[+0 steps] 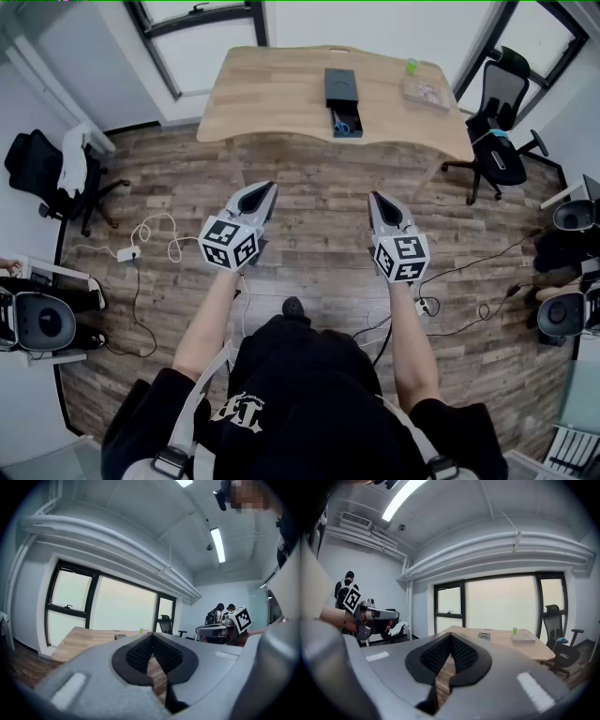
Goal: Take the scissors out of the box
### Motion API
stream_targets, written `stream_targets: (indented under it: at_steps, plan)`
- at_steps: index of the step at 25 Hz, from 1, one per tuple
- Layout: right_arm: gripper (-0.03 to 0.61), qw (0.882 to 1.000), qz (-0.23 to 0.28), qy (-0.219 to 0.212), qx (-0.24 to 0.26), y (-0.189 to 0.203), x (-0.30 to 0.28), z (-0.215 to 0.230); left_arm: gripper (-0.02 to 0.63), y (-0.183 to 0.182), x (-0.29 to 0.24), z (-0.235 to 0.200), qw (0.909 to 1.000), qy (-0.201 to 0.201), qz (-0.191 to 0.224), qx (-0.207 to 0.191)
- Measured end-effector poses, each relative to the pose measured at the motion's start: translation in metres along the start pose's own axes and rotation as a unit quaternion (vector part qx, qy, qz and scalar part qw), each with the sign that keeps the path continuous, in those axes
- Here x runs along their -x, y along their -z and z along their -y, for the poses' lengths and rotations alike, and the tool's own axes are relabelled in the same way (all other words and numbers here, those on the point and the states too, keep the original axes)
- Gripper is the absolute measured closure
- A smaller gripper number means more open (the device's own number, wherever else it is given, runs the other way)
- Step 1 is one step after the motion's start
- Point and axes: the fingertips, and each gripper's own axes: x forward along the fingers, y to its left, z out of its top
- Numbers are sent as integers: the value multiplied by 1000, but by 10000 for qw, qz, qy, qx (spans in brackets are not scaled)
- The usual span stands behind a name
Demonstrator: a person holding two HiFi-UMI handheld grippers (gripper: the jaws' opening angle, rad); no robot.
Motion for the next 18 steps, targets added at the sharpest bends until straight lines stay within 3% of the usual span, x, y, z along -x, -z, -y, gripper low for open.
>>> stream_targets:
  at_steps: [18]
  plan:
    - [574,9999,-38,-25,-144,11,-41,-5,614,10,-23,-36,9996,240,-165,54]
